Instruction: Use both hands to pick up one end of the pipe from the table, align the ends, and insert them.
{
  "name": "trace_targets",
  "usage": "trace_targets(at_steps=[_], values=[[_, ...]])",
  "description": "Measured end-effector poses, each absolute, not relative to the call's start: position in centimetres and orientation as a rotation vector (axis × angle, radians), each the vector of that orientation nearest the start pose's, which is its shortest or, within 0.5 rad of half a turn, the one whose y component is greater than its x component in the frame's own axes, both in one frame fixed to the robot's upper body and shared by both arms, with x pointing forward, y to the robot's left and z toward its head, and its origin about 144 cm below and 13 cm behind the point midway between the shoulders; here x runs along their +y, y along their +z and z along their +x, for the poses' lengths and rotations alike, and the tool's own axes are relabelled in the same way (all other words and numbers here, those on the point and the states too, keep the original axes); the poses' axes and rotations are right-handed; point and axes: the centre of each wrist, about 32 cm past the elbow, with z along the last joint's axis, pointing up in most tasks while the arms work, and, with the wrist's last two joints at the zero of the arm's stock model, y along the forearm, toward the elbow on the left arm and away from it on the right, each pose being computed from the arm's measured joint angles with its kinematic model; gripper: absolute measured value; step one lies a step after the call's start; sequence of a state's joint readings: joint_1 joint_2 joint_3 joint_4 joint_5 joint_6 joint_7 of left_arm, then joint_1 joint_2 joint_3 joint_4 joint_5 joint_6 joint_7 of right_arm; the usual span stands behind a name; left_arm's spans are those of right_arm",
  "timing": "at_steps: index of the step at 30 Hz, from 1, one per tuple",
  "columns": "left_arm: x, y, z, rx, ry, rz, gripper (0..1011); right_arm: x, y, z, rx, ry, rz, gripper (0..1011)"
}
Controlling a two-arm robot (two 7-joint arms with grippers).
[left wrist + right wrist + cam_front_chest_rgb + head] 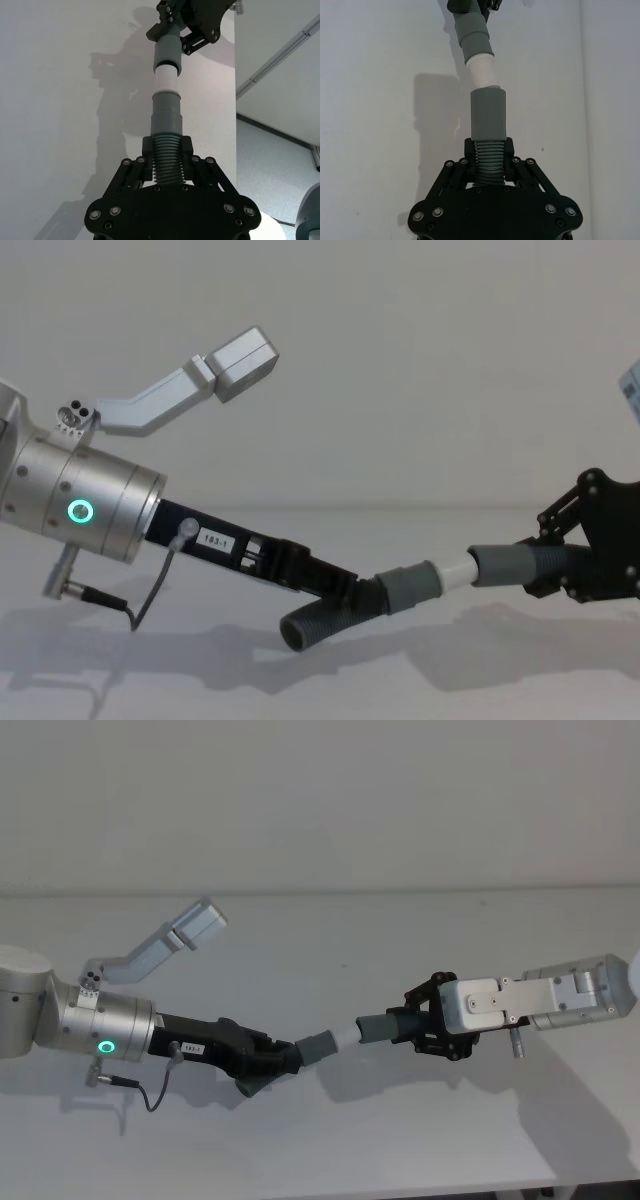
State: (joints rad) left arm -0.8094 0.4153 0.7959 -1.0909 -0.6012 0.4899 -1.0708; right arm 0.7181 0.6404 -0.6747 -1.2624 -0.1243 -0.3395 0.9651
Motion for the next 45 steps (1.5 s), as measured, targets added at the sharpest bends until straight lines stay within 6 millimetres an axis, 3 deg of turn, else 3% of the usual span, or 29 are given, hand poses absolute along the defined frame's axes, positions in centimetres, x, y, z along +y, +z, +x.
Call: trace_targets(at_steps=[45], values=[[21.03,123.78,63.12,0.404,0.11,0.394,290,-30.56,127.69,59.72,-0.743,-0.127,-0.735,266]])
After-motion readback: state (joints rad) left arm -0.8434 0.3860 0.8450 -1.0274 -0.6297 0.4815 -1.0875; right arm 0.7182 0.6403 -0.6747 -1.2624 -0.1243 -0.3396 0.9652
